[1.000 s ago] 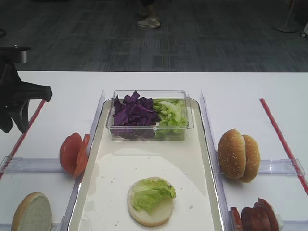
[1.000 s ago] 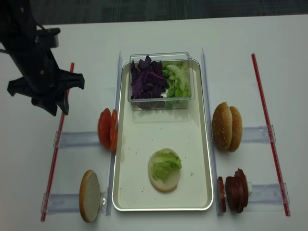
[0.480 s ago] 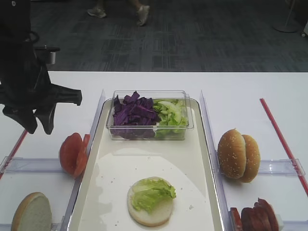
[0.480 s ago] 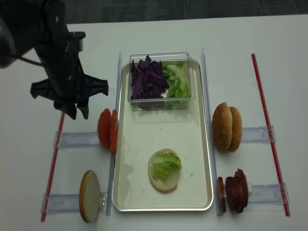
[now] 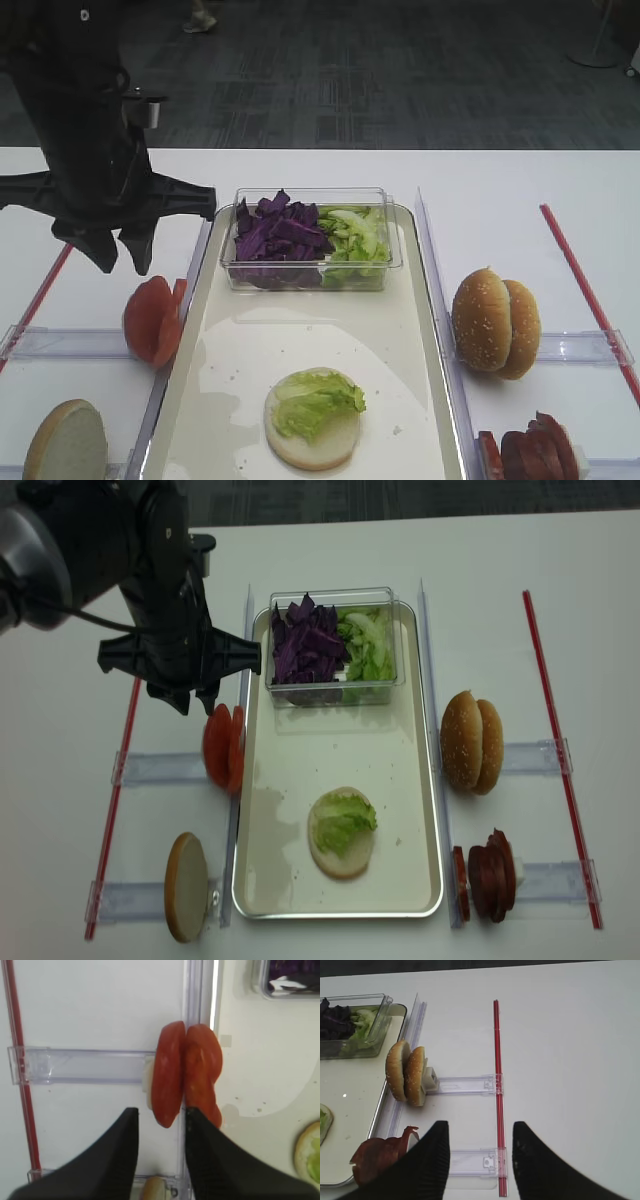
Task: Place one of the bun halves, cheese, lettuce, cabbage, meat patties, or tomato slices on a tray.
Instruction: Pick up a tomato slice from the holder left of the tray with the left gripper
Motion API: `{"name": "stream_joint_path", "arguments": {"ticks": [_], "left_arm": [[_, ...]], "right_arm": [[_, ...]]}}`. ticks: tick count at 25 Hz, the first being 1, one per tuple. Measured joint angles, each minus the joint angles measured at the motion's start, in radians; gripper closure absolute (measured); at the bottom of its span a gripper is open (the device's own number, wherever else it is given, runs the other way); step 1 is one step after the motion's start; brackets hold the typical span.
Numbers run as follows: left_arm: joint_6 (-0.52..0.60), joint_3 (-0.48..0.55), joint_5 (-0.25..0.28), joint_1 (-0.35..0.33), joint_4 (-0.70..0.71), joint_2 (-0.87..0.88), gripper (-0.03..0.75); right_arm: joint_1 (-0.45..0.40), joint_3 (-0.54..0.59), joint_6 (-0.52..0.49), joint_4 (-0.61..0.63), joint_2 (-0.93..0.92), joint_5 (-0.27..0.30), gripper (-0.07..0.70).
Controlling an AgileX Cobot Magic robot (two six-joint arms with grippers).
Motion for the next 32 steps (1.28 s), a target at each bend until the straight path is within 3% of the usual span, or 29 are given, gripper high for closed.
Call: {"name": "stream_joint_path", "arguments": {"ticks": [17, 32], "left_arm": [[-0.115, -0.07, 0.011, -0.139, 0.037, 0.118, 0.492], [-0.16, -0.071, 0.014, -0.151, 0.084, 0.149, 0.492]], "right_arm": [[0.0, 0.0, 0.0, 0.0, 0.0, -0.002, 0.295], [0.0, 0.0, -0.002, 0.0, 0.0, -0.002, 0.295]]}}
